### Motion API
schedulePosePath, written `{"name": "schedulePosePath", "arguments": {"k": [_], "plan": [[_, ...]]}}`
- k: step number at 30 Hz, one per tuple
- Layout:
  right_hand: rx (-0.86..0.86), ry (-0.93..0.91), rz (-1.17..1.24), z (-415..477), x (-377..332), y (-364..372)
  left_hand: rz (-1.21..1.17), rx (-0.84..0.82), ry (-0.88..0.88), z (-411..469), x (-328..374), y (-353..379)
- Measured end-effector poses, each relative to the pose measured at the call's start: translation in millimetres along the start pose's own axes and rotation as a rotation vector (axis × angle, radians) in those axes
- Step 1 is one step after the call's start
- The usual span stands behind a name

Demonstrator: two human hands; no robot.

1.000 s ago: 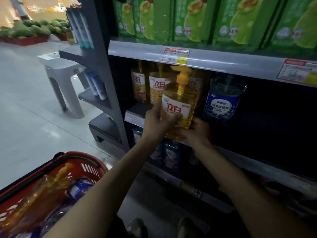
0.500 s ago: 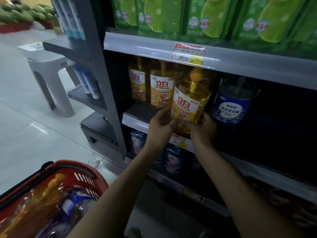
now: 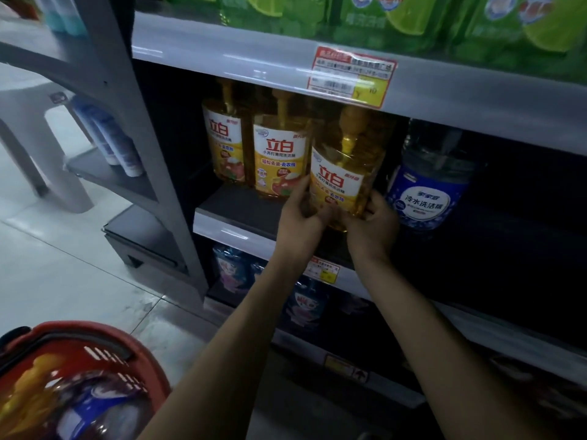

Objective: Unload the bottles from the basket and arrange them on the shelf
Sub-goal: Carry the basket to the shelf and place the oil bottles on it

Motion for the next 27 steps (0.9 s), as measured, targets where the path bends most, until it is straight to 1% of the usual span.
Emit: {"name": "schedulePosePath", "arguments": {"k": [5,10,16,19,24,27], "plan": [[0.027,-0.012,0.029,12.4,-3.9,8.8,-0.038,0.073,0.038,11.6,3.9,8.5],[0.022,-0.005,0.036,23.1,-1.8,13.5,-0.047,0.076,0.020,17.4,3.9,11.1],[0.050,-0.006,-0.092,26.0,4.9,21.2,-0.016,0.102,-0.013,18.2,-4.0,9.6],[0.055,-0.007,-0.108,23.7,3.7,20.5,0.007,0.083,-0.023,16.2,-3.4,8.8],[0.012,0.032,-0.037,15.4,-5.5,7.6,0.063,0.025,-0.055,11.5,-1.5,10.1],[-0.001,0.046,-0.053,5.4,-10.3,-1.2,0.112,0.039,-0.082,0.9,3.8,5.8]]}}
Point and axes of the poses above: each hand's wrist, its own z-axis towards the middle knuckle, its own y-axis out of the palm, x = y × z, the point moved 6 cm from there along z, towards the middle knuckle, and after that the axes turned 5 degrees about y, right-handed, at the moved point
